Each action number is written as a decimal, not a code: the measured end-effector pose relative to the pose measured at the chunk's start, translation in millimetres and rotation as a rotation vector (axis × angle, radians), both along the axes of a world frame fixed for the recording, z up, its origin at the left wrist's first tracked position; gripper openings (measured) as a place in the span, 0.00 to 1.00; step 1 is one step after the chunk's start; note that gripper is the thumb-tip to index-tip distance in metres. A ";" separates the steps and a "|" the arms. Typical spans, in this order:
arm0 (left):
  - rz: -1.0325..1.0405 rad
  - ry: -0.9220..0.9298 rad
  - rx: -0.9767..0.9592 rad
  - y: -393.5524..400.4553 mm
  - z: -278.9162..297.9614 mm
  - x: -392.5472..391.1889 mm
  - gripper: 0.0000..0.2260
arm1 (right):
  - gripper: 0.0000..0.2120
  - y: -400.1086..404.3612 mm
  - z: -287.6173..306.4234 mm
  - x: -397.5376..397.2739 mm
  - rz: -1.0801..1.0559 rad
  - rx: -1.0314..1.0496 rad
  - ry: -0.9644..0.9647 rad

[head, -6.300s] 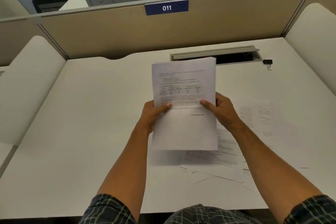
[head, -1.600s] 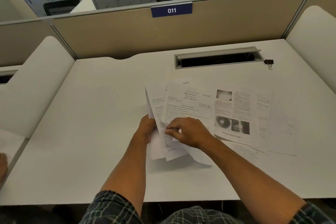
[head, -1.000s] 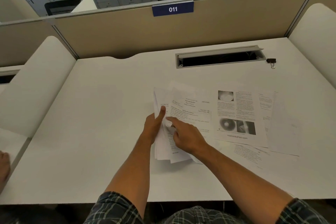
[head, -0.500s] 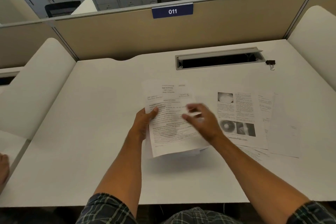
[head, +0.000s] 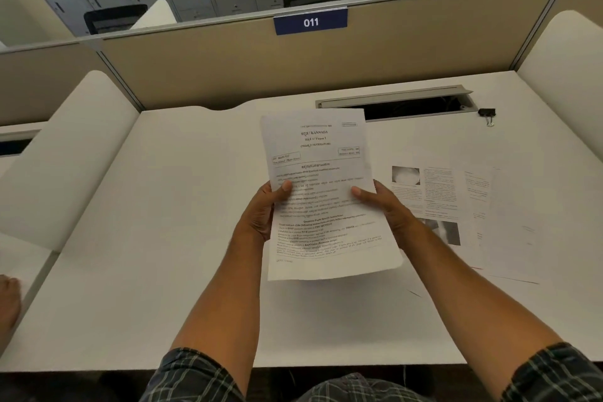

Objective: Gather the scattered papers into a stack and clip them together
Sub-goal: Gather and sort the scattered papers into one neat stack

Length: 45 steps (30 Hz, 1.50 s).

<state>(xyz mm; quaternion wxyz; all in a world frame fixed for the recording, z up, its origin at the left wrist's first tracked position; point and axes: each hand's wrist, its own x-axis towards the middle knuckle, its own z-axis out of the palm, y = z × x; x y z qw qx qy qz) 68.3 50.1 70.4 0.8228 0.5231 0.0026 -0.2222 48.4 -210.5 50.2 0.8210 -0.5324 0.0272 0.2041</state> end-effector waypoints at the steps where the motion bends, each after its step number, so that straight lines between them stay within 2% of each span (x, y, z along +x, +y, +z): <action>1: -0.004 -0.009 0.010 -0.1 1.7 0.9 0.34 | 0.26 -0.3 0.0 -2.1 0.015 0.035 0.008; 3: 0.009 -0.023 0.034 0.3 5.4 2.7 0.37 | 0.25 -0.6 2.9 -5.8 -0.006 0.076 0.031; 8: 0.049 -0.017 0.061 2.4 7.7 4.0 0.35 | 0.22 -5.0 11.3 -4.6 -0.149 0.014 -0.017; 11: 0.067 -0.050 0.166 2.1 6.8 1.8 0.30 | 0.19 -11.6 17.7 -2.0 -0.203 -0.076 -0.045; 14: 0.037 -0.149 0.238 -2.6 7.1 1.8 0.24 | 0.16 -15.0 20.5 -0.8 -0.260 -0.159 -0.105; 17: 0.049 -0.220 0.238 -7.8 15.4 3.3 0.24 | 0.17 -17.7 26.3 -1.6 -0.303 -0.219 -0.218; 21: 0.060 -0.272 0.269 -8.4 18.6 5.6 0.24 | 0.17 -26.5 33.7 -4.9 -0.236 -0.280 -0.356; 24: 0.028 -0.232 0.369 -14.3 10.5 -2.0 0.22 | 0.25 -29.4 22.5 -5.9 -0.190 -0.314 -0.319; 27: 0.024 -0.182 0.397 -25.7 3.4 -11.1 0.25 | 0.31 -24.1 11.2 -8.0 -0.151 -0.357 -0.284; 32: 0.078 -0.220 0.380 -31.5 13.1 -7.7 0.25 | 0.22 -22.3 20.3 -8.2 -0.214 -0.320 -0.340; 36: 0.032 -0.266 0.367 -32.8 15.7 -4.1 0.26 | 0.21 -27.3 19.7 -11.7 -0.260 -0.323 -0.372; 39: -0.015 -0.218 0.443 -33.2 2.7 -9.5 0.27 | 0.20 -29.9 0.0 -20.9 -0.259 -0.362 -0.314; 42: -0.020 -0.186 0.487 -32.6 -7.8 -15.0 0.23 | 0.18 -29.4 -8.0 -25.8 -0.268 -0.374 -0.275; 45: -0.033 -0.219 0.447 -34.1 -3.2 -12.0 0.24 | 0.21 -28.9 -2.9 -22.2 -0.242 -0.371 -0.285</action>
